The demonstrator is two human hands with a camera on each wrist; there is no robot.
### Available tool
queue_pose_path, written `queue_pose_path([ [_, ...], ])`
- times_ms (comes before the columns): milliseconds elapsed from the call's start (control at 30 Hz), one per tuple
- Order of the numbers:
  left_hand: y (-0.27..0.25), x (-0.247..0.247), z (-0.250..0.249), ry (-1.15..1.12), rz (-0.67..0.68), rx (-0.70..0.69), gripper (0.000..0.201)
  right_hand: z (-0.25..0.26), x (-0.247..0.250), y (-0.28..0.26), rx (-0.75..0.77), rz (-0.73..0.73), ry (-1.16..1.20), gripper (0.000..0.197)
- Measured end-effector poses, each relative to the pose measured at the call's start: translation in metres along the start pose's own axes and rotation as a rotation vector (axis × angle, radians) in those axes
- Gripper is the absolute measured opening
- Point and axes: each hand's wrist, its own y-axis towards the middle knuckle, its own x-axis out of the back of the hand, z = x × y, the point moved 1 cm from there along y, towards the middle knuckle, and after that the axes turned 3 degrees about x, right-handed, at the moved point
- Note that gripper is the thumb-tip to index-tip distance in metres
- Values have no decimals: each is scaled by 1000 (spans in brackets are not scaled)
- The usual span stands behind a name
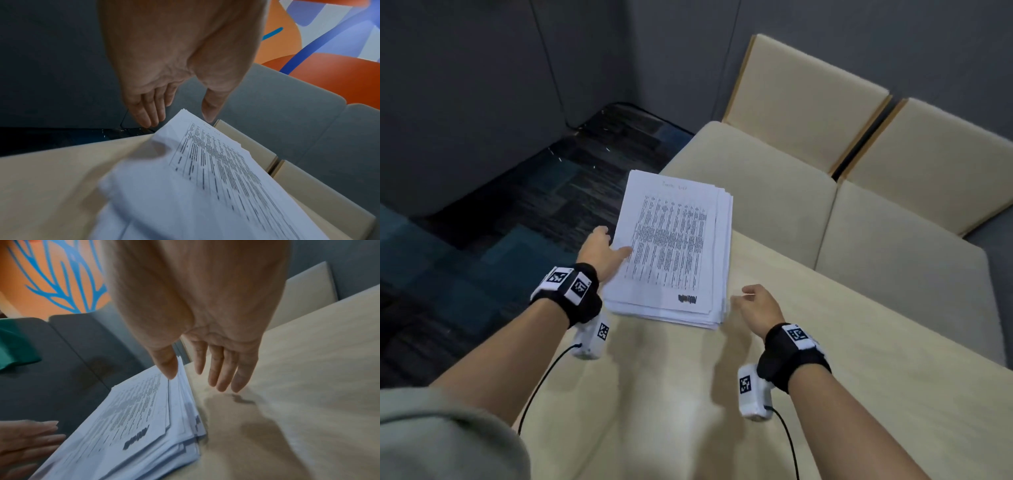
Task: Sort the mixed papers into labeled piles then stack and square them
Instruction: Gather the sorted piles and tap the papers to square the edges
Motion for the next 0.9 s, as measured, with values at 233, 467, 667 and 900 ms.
queue_pose_path([
  [233, 48, -15, -7, -131, 54, 30, 49, 27, -19, 77, -113, -132, 328, 91],
  [467, 27, -45, -13, 459, -139, -121, 44, 53, -30, 101, -86, -144, 94, 39],
  [667, 16, -58, -21, 405, -206, -36, 73, 54, -37, 89, -99, -91, 364, 41],
  [900, -22, -73, -13, 229, 72, 184, 74, 31, -11, 27, 4, -3, 438, 33],
])
